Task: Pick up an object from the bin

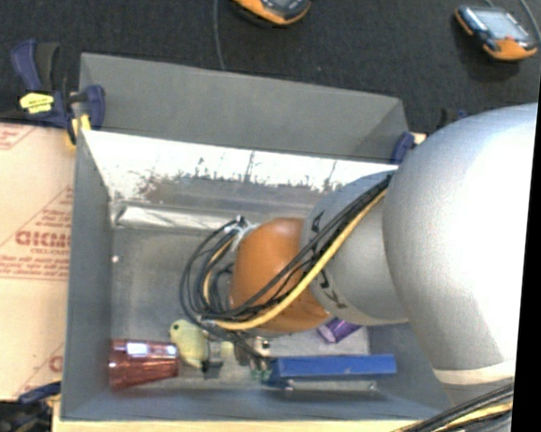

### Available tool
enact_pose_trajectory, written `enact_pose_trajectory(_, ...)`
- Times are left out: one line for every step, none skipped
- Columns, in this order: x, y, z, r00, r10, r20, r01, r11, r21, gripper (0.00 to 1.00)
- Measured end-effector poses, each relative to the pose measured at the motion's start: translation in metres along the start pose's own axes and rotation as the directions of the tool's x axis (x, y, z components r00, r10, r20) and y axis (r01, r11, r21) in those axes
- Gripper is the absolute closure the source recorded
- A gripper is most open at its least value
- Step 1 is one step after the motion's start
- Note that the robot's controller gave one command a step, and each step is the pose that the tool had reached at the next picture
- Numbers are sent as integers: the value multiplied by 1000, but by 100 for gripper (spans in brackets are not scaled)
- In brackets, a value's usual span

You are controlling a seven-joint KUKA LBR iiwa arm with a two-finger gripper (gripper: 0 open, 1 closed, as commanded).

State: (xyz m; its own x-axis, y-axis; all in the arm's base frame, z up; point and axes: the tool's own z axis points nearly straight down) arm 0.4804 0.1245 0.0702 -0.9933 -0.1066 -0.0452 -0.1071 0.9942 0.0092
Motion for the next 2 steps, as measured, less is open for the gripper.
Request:
enact_pose_trajectory(-4, -3, -70, 1000, -3, 6, 3, 1000, -1, 100)
enact_pose_trajectory(0, -2, -129, 1000, -9, -12, 9, 1000, 0, 100)
